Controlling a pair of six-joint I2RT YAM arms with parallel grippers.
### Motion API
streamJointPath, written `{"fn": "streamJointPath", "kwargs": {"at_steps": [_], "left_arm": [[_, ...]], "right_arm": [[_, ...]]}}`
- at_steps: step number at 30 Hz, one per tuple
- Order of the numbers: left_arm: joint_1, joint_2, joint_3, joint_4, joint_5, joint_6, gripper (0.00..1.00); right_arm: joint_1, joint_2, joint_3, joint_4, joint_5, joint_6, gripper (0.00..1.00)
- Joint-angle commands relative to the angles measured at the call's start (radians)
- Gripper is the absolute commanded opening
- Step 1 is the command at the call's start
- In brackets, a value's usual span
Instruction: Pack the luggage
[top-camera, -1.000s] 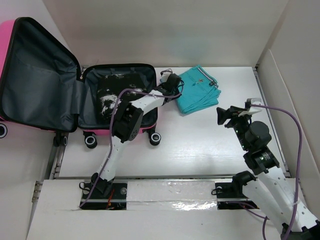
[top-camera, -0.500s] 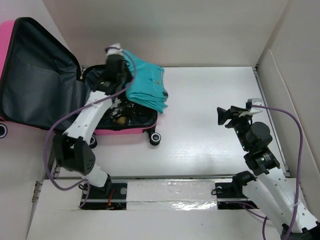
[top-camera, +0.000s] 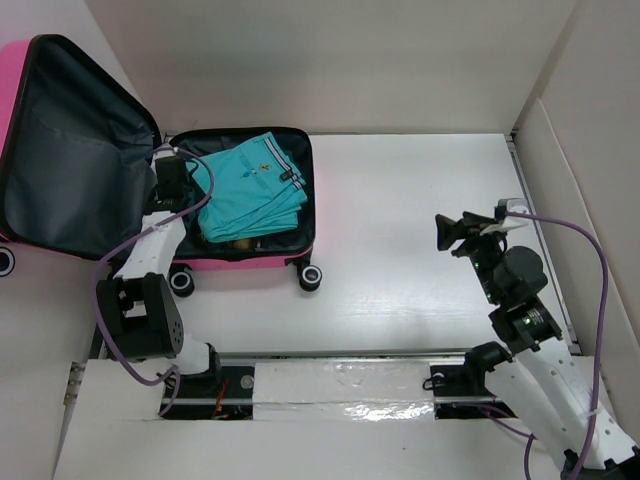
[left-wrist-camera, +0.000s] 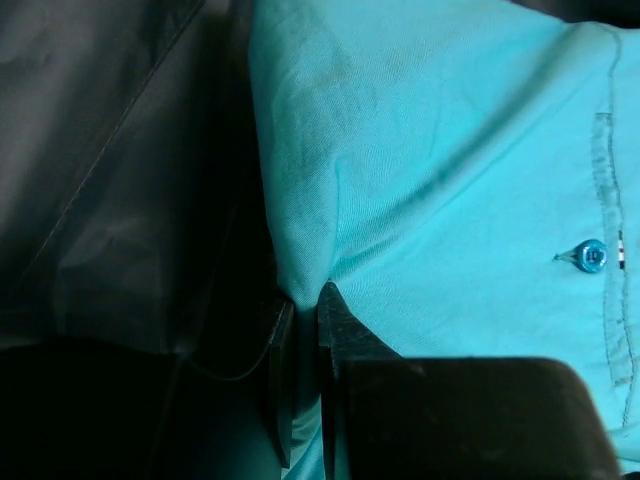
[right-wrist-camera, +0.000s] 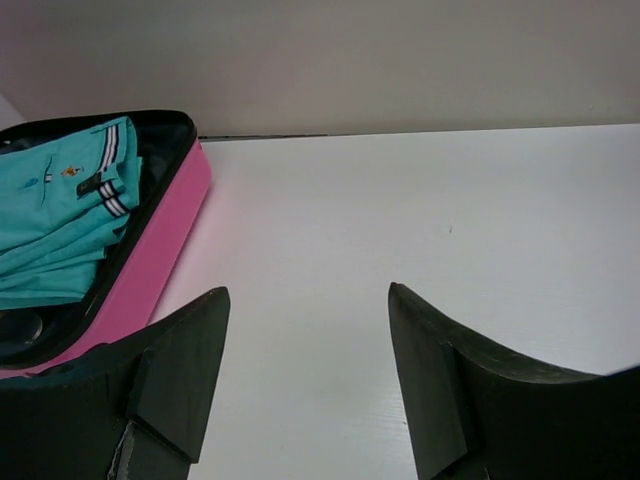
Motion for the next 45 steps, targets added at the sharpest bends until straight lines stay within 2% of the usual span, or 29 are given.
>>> {"fn": "streamJointPath", "kwargs": {"at_steps": [1, 3, 4, 5, 6, 7, 9, 12, 14, 15, 16, 17, 18, 21, 22, 25, 28, 30, 31, 32, 33, 35, 37, 38, 39, 40, 42, 43, 45], "left_arm": [[0.038, -0.02, -0.014, 0.021, -0.115, 0.005, 0.03], [0.038, -0.018, 0.01, -0.006, -0.136, -0.021, 0.25], [0.038, -0.026, 0.013, -0.017, -0.13, -0.026, 0.45], [0.038, -0.038, 0.012, -0.017, -0.118, -0.032, 0.51], [0.038, -0.056, 0.009, -0.016, -0.109, -0.053, 0.54], [0.038, -0.108, 0.002, -0.013, -0.094, -0.064, 0.56], [0.038, -0.177, -0.028, -0.008, -0.084, -0.078, 0.56], [0.038, -0.343, -0.065, -0.037, -0.112, -0.096, 0.51], [0.038, -0.472, -0.096, -0.071, -0.185, -0.124, 0.4], [0.038, -0.515, -0.1, -0.085, -0.214, -0.133, 0.3], [0.038, -0.583, -0.099, -0.12, -0.274, -0.151, 0.14], [0.038, -0.608, -0.091, -0.143, -0.309, -0.158, 0.04], [0.038, -0.631, -0.079, -0.169, -0.351, -0.168, 0.0], [0.038, -0.688, -0.038, -0.269, -0.545, -0.175, 0.0], [0.038, -0.699, -0.027, -0.313, -0.654, -0.173, 0.0], [0.038, -0.655, 0.039, -0.425, -0.835, -0.199, 0.0], [0.038, -0.624, 0.088, -0.479, -0.838, -0.207, 0.0], [0.055, -0.6, 0.099, -0.509, -0.868, -0.199, 0.0], [0.088, -0.571, 0.093, -0.525, -0.85, -0.201, 0.0], [0.126, -0.558, 0.05, -0.507, -0.809, -0.161, 0.0], [0.201, -0.541, 0.041, -0.531, -0.799, -0.186, 0.0], [0.301, -0.535, -0.003, -0.527, -0.606, -0.184, 0.0], [0.302, -0.562, -0.025, -0.557, -0.668, -0.208, 0.0], [0.302, -0.581, -0.033, -0.556, -0.663, -0.216, 0.05], [0.302, -0.577, -0.037, -0.563, -0.679, -0.223, 0.14], [0.302, -0.578, -0.044, -0.548, -0.679, -0.224, 0.3], [0.302, -0.567, -0.024, -0.536, -0.669, -0.213, 0.44], [0.302, -0.541, -0.01, -0.54, -0.681, -0.211, 0.58], [0.302, -0.512, 0.06, -0.568, -0.718, -0.236, 0.6]], "right_arm": [[-0.004, -0.01, 0.004, 0.031, -0.023, -0.017, 0.69], [-0.004, 0.001, 0.001, 0.042, -0.041, -0.018, 0.65], [-0.004, 0.008, 0.004, 0.042, -0.064, -0.026, 0.6], [-0.004, 0.014, 0.009, 0.04, -0.075, -0.029, 0.46], [-0.004, 0.027, 0.012, 0.036, -0.084, -0.03, 0.39], [-0.004, 0.033, 0.015, 0.034, -0.089, -0.03, 0.24], [-0.004, 0.05, 0.014, 0.043, -0.097, -0.027, 0.13], [-0.004, 0.057, 0.02, 0.042, -0.123, -0.032, 0.05], [-0.004, 0.059, 0.011, 0.054, -0.137, -0.027, 0.02], [-0.004, 0.062, 0.006, 0.063, -0.147, -0.024, 0.02], [-0.004, 0.07, -0.002, 0.083, -0.159, -0.018, 0.0], [-0.004, 0.076, -0.003, 0.091, -0.16, -0.015, 0.0], [-0.004, 0.082, -0.002, 0.094, -0.191, -0.017, 0.0], [-0.004, 0.096, 0.007, 0.083, -0.213, -0.03, 0.0], [-0.004, 0.099, 0.006, 0.091, -0.225, -0.029, 0.0], [-0.004, 0.106, 0.017, 0.082, -0.261, -0.033, 0.0], [-0.004, 0.103, 0.033, 0.06, -0.285, -0.044, 0.01], [-0.004, 0.1, 0.037, 0.057, -0.296, -0.049, 0.07], [-0.004, 0.096, 0.038, 0.051, -0.293, -0.053, 0.12], [-0.004, 0.094, 0.041, 0.046, -0.29, -0.053, 0.25], [-0.004, 0.094, 0.041, 0.045, -0.287, -0.055, 0.31], [-0.004, 0.102, 0.038, 0.051, -0.298, -0.055, 0.4], [-0.004, 0.116, 0.043, 0.046, -0.317, -0.057, 0.43], [-0.004, 0.129, 0.047, 0.042, -0.325, -0.063, 0.44], [-0.004, 0.136, 0.058, 0.039, -0.337, -0.067, 0.44], [-0.004, 0.14, 0.061, 0.036, -0.362, -0.072, 0.45], [0.005, 0.143, 0.061, 0.04, -0.377, -0.075, 0.45], [0.005, 0.142, 0.06, 0.042, -0.379, -0.073, 0.45], [0.005, 0.14, 0.055, 0.052, -0.377, -0.073, 0.45]]}}
